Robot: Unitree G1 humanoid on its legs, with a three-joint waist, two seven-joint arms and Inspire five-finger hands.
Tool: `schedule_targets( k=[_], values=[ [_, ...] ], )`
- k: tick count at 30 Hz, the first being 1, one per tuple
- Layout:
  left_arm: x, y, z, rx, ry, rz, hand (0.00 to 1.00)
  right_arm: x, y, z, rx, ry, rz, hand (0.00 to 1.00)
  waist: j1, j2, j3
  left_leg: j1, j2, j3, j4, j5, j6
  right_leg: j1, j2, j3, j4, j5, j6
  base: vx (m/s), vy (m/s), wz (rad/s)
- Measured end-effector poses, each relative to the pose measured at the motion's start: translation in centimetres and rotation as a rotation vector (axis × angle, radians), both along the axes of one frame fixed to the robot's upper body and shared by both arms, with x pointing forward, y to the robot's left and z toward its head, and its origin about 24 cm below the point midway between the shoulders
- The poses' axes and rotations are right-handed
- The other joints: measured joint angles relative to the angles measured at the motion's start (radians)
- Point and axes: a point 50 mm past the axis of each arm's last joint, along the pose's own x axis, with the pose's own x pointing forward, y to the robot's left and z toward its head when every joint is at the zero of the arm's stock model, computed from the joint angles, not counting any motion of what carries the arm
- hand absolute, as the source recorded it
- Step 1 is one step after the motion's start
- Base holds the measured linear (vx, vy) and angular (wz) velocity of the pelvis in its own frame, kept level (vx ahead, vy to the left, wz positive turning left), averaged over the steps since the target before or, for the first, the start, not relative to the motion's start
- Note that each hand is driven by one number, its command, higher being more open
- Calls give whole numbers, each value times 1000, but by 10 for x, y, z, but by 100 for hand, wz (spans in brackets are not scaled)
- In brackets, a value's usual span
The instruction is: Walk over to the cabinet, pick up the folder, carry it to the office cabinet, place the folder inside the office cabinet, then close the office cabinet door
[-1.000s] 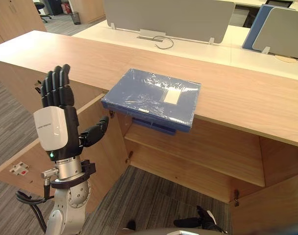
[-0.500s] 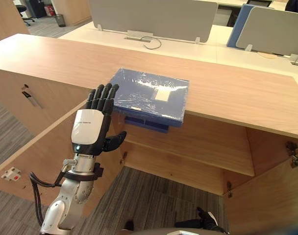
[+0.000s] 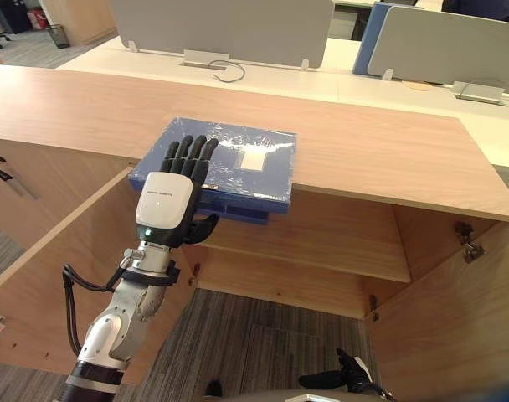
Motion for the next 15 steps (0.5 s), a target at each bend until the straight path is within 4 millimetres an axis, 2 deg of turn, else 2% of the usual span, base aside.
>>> schedule_targets(
  k=[8, 12, 13, 15],
  values=[
    [10, 22, -24, 39, 104, 132, 100, 0, -1, 0, -1, -4, -17, 100, -14, 3, 5, 28, 0, 28, -21, 0, 0, 30, 14, 26, -78, 50, -2, -30, 21, -11],
    [11, 27, -31, 58, 131, 160, 100, 1, -3, 2, -3, -18, -42, 100, -25, 8, 16, 50, -1, 54, -30, -1, 1, 33, 12, 49, -79, 56, 0, -21, 50, -20],
    [12, 28, -32, 59, 134, 164, 0, 2, -3, 2, -5, -23, -42, 100, -30, 9, 17, 51, -1, 58, -31, -2, 1, 31, 11, 55, -79, 57, 1, -14, 43, -14],
    [12, 30, -31, 57, 126, 176, 0, 3, -3, 3, -5, -28, -43, 100, -34, 9, 22, 56, -1, 71, -31, -3, 0, 28, 11, 67, -80, 60, 0, -14, 42, -19]
  ],
)
